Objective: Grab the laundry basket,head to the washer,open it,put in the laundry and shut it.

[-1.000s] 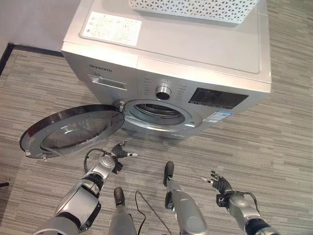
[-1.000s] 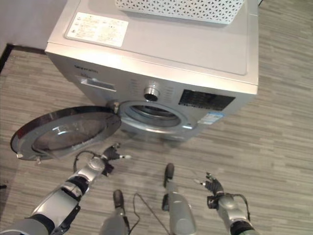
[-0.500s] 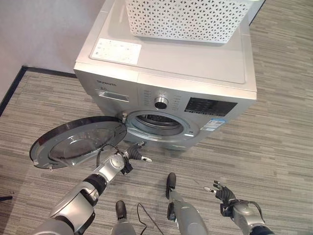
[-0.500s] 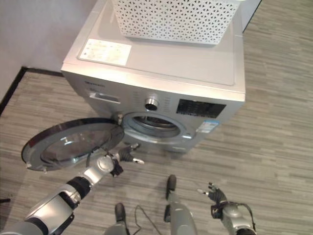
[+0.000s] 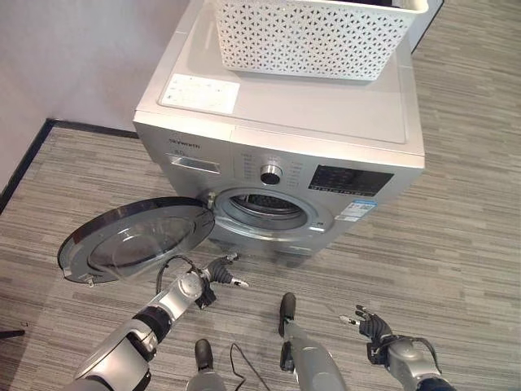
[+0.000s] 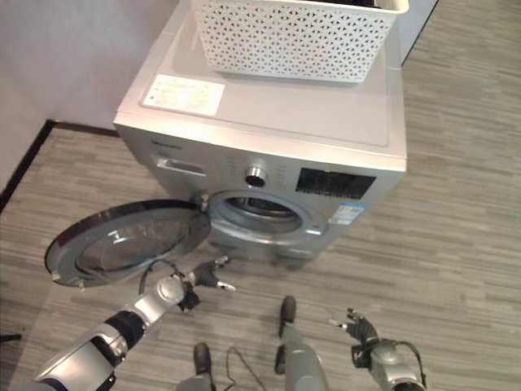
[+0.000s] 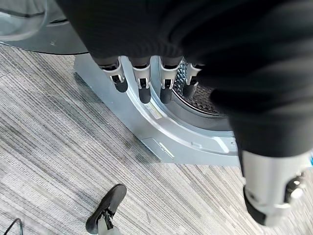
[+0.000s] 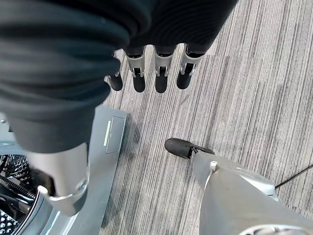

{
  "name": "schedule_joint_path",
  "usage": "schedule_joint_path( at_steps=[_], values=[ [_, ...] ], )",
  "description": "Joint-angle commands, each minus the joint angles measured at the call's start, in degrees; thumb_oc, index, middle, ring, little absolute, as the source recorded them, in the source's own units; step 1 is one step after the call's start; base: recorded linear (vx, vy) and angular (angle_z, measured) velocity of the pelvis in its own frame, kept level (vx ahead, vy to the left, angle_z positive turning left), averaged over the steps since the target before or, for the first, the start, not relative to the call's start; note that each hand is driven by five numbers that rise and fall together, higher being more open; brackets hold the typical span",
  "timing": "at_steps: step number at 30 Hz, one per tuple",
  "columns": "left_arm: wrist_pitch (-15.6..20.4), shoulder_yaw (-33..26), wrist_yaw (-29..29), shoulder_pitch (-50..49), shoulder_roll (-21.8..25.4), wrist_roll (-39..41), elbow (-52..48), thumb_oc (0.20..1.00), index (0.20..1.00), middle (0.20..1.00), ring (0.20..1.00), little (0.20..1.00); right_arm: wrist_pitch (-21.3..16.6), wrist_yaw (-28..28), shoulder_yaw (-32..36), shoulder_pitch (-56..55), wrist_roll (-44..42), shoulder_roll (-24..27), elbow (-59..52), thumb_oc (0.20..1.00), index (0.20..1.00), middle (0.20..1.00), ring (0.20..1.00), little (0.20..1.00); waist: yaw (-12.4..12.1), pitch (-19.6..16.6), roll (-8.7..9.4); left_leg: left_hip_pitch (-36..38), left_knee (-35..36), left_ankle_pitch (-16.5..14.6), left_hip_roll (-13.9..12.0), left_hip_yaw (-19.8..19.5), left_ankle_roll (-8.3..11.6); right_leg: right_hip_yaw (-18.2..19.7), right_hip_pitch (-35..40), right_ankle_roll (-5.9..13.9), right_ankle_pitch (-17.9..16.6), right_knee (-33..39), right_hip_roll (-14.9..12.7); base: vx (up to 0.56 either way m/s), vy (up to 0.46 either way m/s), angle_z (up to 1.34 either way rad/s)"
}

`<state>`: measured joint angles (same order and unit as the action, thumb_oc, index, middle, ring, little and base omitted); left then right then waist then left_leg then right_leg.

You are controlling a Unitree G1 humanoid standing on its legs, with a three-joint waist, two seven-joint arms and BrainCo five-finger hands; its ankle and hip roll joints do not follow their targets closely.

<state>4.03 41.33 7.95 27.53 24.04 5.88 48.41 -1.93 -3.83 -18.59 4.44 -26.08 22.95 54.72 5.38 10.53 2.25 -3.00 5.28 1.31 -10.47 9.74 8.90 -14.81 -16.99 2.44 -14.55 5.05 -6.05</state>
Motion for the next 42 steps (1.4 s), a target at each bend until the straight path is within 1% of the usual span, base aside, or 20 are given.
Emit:
schedule_joint_path(
  at_steps=[1,13,15,16,21,25,30,38,42],
  values=[
    [1.8,-1.6,-0.3,3.3,-0.2,-1.5,1.9,1.000,1.000,1.000,1.000,1.000,-0.4,0.1,3.0,0.7,0.8,0.4,0.2,1.000,1.000,1.000,1.000,1.000,-0.3,2.0,0.00,-5.4,-0.3,0.9,0.1,-1.9,-2.09,1.6,5.1,6.34,8.8,0.0,-4.3,0.00,0.000,0.00],
    [2.6,-2.6,-0.2,2.2,0.1,-0.1,1.2,1.000,1.000,1.000,1.000,1.000,-0.7,0.1,3.1,0.4,0.9,0.3,-0.1,1.000,1.000,1.000,1.000,1.000,-0.3,1.7,0.08,-5.7,-0.3,1.1,0.1,-1.9,-2.15,1.6,4.9,6.29,8.9,0.0,-4.2,0.00,0.000,0.00],
    [1.6,-3.8,0.4,1.5,-1.4,5.2,2.8,1.000,1.000,1.000,1.000,1.000,-0.4,0.1,2.9,0.6,1.3,0.3,0.8,1.000,1.000,1.000,1.000,1.000,-0.3,1.6,0.10,-5.7,-0.3,1.2,0.0,-2.0,-2.17,1.6,5.0,6.26,9.0,0.0,-4.3,0.00,0.000,0.00],
    [1.6,-3.8,0.4,1.5,-1.4,5.2,2.8,1.000,1.000,1.000,1.000,1.000,-0.4,0.1,2.9,0.6,1.3,0.3,0.8,1.000,1.000,1.000,1.000,1.000,-0.3,1.6,0.09,-5.7,-0.3,1.2,0.0,-2.0,-2.17,1.6,5.0,6.26,9.0,0.0,-4.3,0.00,0.000,0.00],
    [1.2,-6.6,0.9,0.4,-4.2,16.7,4.5,1.000,1.000,1.000,1.000,1.000,0.3,-0.1,2.1,1.2,1.6,-0.1,1.9,1.000,1.000,1.000,1.000,1.000,-0.4,0.9,0.32,-5.7,-0.3,1.3,0.0,-2.3,-2.20,1.2,5.2,6.21,9.0,0.0,-4.3,0.00,0.000,0.00],
    [1.0,-8.1,1.0,-1.2,-5.3,22.1,4.1,1.000,1.000,1.000,1.000,1.000,0.3,-0.3,1.6,0.7,1.5,-0.4,1.5,1.000,1.000,1.000,1.000,1.000,-0.7,0.2,0.89,-5.5,-0.3,1.2,0.2,-2.5,-2.20,1.0,5.6,6.24,9.2,0.0,-4.3,0.00,0.000,0.00],
    [0.3,-9.3,2.0,-2.8,-6.3,25.3,5.5,1.000,1.000,1.000,1.000,1.000,0.6,-0.7,1.0,0.7,1.9,-0.6,1.3,1.000,1.000,1.000,1.000,1.000,-0.9,-0.4,1.39,-5.2,-0.3,1.1,0.3,-2.4,-2.25,1.0,5.8,6.30,9.2,0.0,-4.2,0.00,0.000,0.00],
    [0.0,-9.5,3.1,-4.7,-6.4,25.2,6.2,1.000,1.000,1.000,1.000,1.000,0.7,-1.2,0.4,0.4,2.4,-1.1,1.7,1.000,1.000,1.000,1.000,1.000,-1.0,-0.8,1.73,-4.9,-0.3,0.9,0.4,-2.4,-2.35,1.0,6.2,6.35,9.3,0.0,-4.3,0.00,0.000,0.00],
    [-1.6,-9.9,5.9,-6.0,-6.7,28.9,6.8,1.000,1.000,1.000,1.000,1.000,0.8,-1.7,0.2,0.5,2.8,-1.0,1.9,1.000,1.000,1.000,1.000,1.000,-1.0,-1.1,1.61,-4.8,-0.3,0.8,0.6,-2.5,-2.45,1.2,6.2,6.32,9.3,0.0,-4.2,0.00,0.000,0.00]
  ],
)
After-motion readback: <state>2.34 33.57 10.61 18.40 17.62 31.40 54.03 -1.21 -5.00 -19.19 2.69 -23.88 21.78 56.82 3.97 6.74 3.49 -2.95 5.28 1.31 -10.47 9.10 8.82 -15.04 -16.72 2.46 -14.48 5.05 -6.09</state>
